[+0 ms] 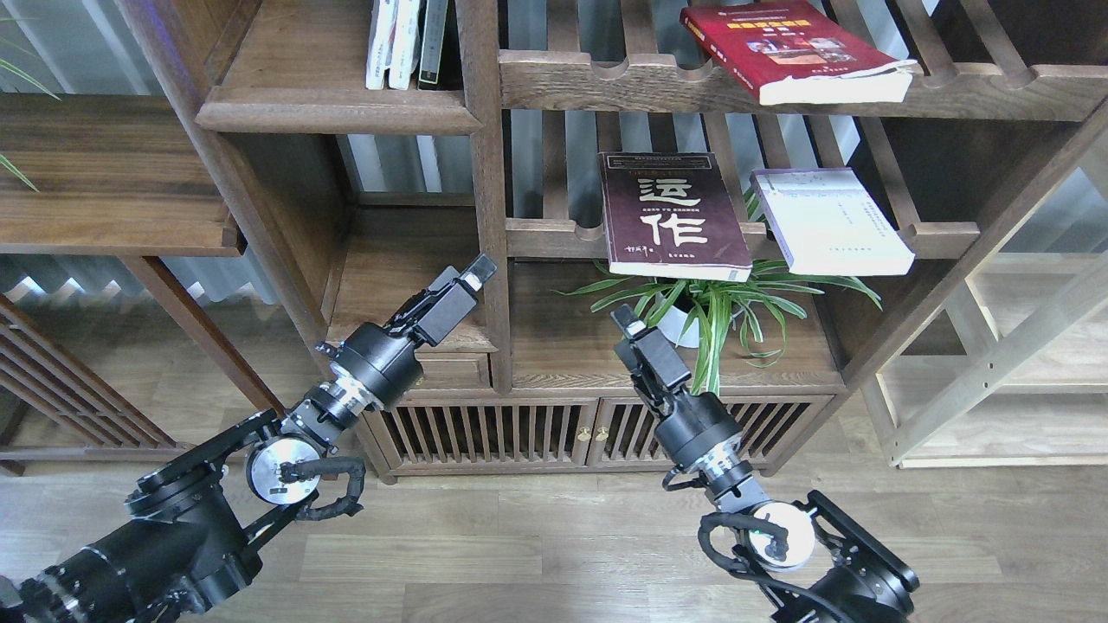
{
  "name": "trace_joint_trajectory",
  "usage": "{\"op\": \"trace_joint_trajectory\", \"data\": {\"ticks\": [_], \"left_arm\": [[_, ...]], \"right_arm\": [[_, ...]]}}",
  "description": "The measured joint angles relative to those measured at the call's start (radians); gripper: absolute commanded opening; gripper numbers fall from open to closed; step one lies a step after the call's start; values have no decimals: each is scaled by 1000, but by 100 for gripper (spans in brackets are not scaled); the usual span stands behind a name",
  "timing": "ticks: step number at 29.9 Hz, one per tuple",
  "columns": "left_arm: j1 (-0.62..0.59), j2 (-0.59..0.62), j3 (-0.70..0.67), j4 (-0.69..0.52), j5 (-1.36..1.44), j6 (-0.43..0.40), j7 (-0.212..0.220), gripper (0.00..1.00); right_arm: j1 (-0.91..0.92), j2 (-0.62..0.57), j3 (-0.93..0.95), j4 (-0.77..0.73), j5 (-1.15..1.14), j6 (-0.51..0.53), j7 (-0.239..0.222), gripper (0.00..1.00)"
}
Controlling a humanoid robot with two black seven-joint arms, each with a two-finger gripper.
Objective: Organize books on shelf
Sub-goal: 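Raise both grippers toward the dark red book on the middle shelf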
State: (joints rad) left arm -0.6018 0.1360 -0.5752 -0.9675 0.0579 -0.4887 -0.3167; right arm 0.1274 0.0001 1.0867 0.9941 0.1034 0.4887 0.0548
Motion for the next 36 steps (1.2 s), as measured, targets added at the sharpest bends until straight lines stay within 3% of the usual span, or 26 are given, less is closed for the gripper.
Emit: {"op": "trace_joint_trajectory", "data": {"ticks": [4, 8, 12, 36], "left_arm": [[0, 4, -2, 0, 0, 0, 8, 99], [3, 6, -9, -1, 0, 0, 83, 99], [6, -3, -10, -1, 0, 0, 115, 99], [4, 2, -58, -51, 0, 0, 128, 99]], "right_arm": [[-9, 0, 19, 0, 10, 0, 0, 100], [-16, 0, 24, 0, 13, 0, 1, 100], [-21, 0, 24, 0, 13, 0, 2, 100], [-49, 0, 24, -11, 40, 0, 4, 100]]}}
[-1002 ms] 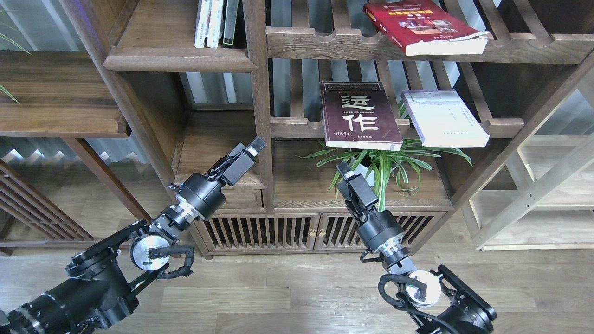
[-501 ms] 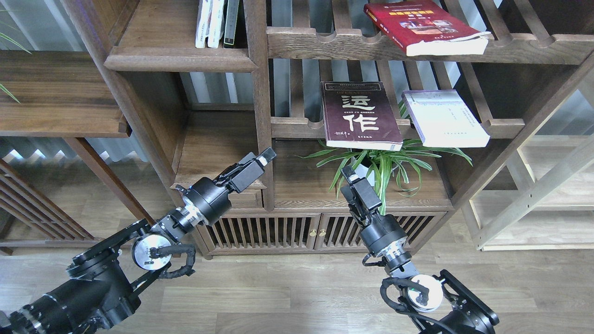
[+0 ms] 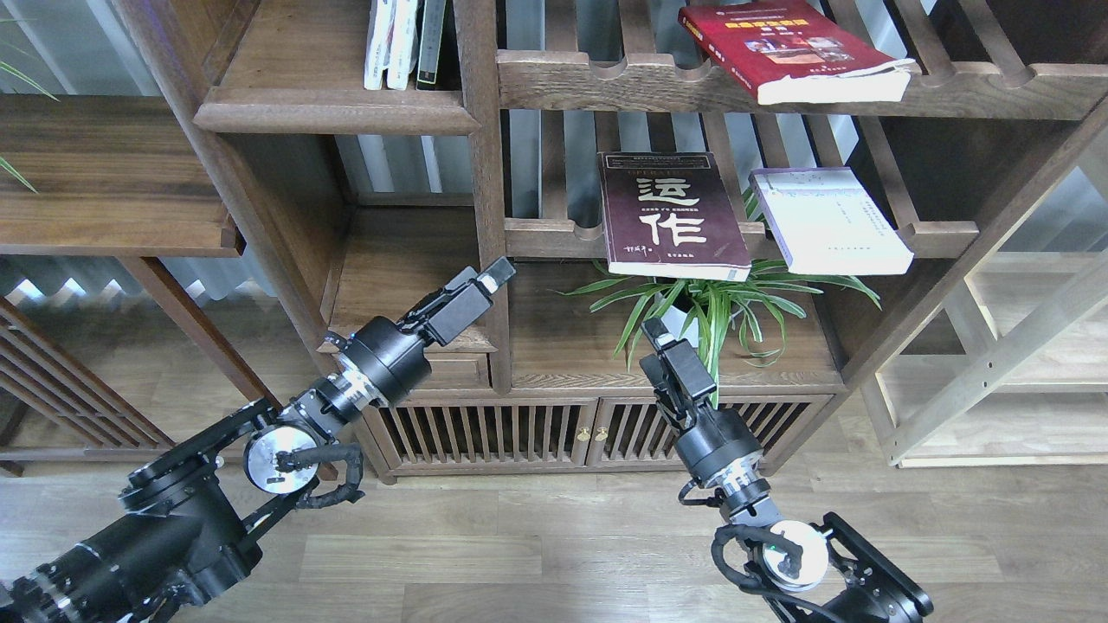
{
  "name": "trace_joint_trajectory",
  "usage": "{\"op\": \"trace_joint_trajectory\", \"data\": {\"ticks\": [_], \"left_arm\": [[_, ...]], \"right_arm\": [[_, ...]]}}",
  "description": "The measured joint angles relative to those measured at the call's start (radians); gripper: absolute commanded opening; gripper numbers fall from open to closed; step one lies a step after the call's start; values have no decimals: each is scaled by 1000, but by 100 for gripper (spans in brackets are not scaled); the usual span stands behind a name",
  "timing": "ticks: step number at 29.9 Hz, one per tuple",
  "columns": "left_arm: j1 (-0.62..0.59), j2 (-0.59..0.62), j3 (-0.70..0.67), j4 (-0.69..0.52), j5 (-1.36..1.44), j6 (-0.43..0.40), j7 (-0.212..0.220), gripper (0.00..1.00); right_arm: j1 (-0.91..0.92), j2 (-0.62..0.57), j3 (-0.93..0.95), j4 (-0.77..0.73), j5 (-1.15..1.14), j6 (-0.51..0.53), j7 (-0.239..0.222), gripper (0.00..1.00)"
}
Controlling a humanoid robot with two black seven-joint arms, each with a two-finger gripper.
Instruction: Organize books on shelf
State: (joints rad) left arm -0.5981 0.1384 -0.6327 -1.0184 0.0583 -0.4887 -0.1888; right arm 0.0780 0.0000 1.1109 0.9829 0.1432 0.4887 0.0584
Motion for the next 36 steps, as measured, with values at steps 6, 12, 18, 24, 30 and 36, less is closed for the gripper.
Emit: {"op": "trace_joint_trajectory", "data": {"ticks": [6, 12, 18, 24, 30, 36], "left_arm": [[1, -3, -12, 1, 0, 0, 0, 99], [-2, -3, -37, 1, 1, 0, 0, 99], [-3, -3, -40, 1, 0, 0, 0, 99], [5, -1, -45, 2, 0, 0, 0, 99], [17, -1, -44, 4, 0, 0, 0, 99], [18, 1, -41, 6, 0, 0, 1, 99]], "right_arm": [[-7, 0, -1, 0, 11, 0, 1, 100], [-7, 0, -1, 0, 16, 0, 5, 100], [-7, 0, 0, 0, 25, 0, 7, 100], [-7, 0, 4, 0, 66, 0, 8, 100], [11, 0, 25, -1, 122, -2, 10, 100], [60, 0, 48, 0, 129, -135, 11, 99]]}}
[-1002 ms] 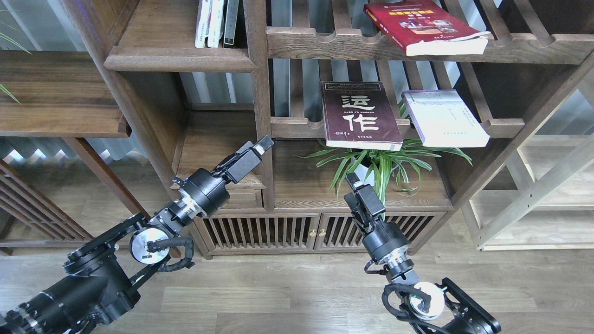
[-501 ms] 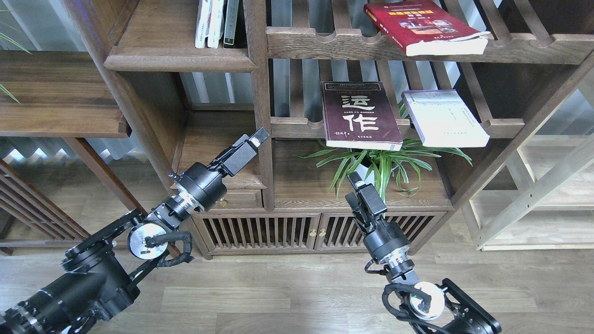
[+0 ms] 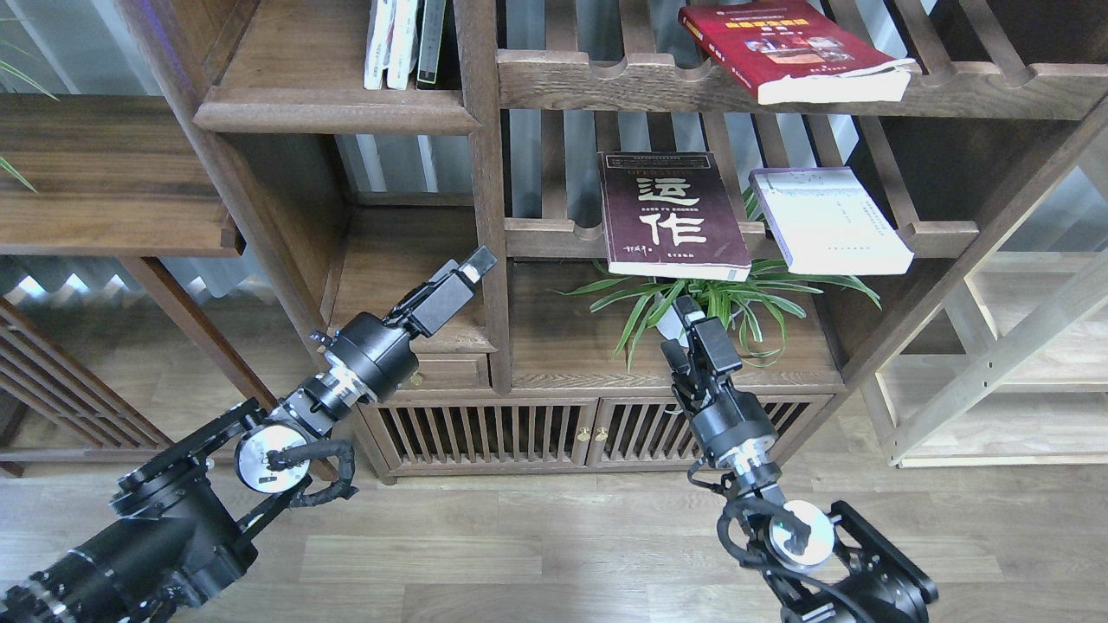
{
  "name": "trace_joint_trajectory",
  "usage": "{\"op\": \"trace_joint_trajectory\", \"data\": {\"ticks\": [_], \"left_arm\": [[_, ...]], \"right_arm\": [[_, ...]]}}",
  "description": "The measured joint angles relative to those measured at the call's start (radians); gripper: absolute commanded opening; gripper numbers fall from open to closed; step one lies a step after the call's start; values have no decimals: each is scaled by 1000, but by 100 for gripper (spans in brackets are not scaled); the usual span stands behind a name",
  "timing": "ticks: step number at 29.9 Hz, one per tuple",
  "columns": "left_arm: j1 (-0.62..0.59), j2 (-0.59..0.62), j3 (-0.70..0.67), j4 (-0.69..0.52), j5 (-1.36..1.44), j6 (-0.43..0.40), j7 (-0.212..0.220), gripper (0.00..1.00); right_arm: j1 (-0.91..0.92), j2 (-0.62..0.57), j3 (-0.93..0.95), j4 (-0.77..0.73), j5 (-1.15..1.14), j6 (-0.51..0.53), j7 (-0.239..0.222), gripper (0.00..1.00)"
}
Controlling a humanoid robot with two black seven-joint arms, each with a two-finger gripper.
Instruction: Organize books on shelf
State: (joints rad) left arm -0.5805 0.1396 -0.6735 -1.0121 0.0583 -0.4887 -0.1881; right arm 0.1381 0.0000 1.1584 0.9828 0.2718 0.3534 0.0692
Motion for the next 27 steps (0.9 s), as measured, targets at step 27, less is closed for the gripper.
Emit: {"op": "trace_joint_trajectory", "data": {"ticks": [27], "left_arm": [[60, -2, 34, 3, 2, 0, 3, 99]], "right_arm": [[221, 0, 70, -139, 87, -209, 86, 90]]}}
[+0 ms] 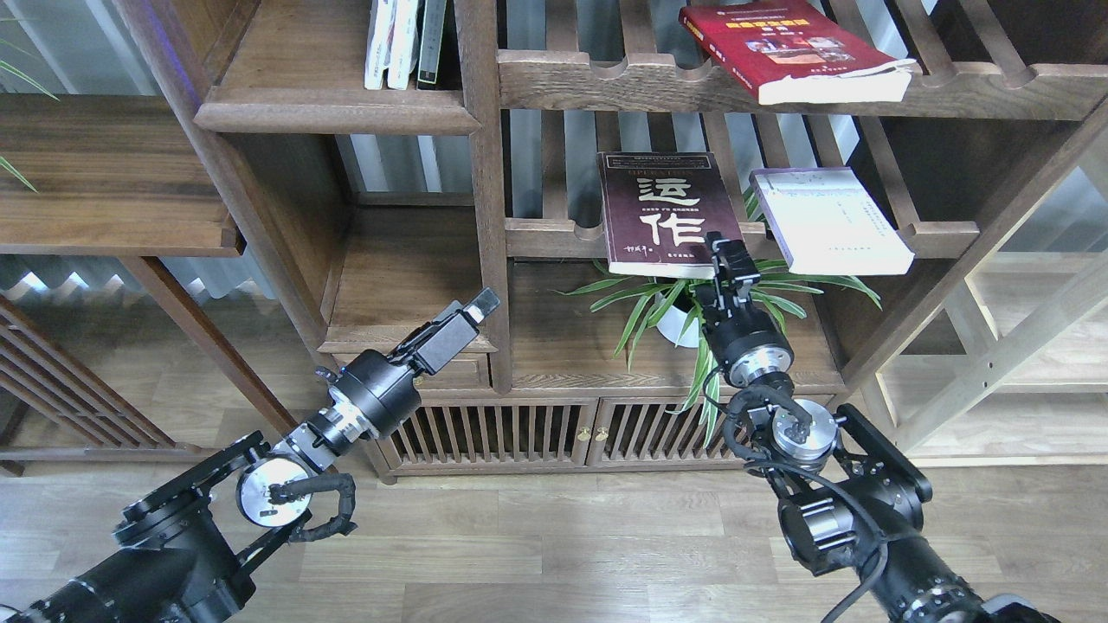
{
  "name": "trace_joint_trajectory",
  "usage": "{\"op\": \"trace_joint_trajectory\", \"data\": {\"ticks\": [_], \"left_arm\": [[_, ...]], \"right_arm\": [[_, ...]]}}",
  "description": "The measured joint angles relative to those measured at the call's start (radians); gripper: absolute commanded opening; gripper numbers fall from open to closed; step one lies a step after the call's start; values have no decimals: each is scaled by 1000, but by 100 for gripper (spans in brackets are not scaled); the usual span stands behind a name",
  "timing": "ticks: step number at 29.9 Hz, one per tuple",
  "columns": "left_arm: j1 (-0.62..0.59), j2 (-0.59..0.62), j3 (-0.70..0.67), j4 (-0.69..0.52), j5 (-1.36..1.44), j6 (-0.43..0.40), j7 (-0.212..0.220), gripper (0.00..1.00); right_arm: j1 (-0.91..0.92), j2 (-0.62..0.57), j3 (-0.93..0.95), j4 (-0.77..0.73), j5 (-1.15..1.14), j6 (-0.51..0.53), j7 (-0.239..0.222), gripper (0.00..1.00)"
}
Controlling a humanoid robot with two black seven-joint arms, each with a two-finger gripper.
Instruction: Organize books on shelf
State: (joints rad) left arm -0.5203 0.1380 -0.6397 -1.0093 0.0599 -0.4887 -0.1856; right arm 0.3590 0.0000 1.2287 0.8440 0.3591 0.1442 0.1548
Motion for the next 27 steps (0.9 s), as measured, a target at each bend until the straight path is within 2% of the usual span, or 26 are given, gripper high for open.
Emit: {"op": "trace_joint_trajectory", "data": {"ticks": [2, 5, 17, 22, 27], "left_arm": [[0, 0, 0, 0, 0, 0, 0, 99], [0, 1, 0, 0, 0, 0, 0, 99], [1, 2, -1, 3, 0, 0, -2, 99], [1, 2, -1, 5, 0, 0, -2, 99], [1, 2, -3, 6, 0, 0, -2, 99]], "right_arm": [[10, 0, 0, -17, 14, 0, 26, 89], [23, 0, -1, -28, 33, 0, 39, 88], [30, 0, -27, -43, 44, 1, 39, 87], [43, 0, -59, -43, 41, 2, 37, 80], [68, 0, -67, -65, 41, 2, 36, 80]]}}
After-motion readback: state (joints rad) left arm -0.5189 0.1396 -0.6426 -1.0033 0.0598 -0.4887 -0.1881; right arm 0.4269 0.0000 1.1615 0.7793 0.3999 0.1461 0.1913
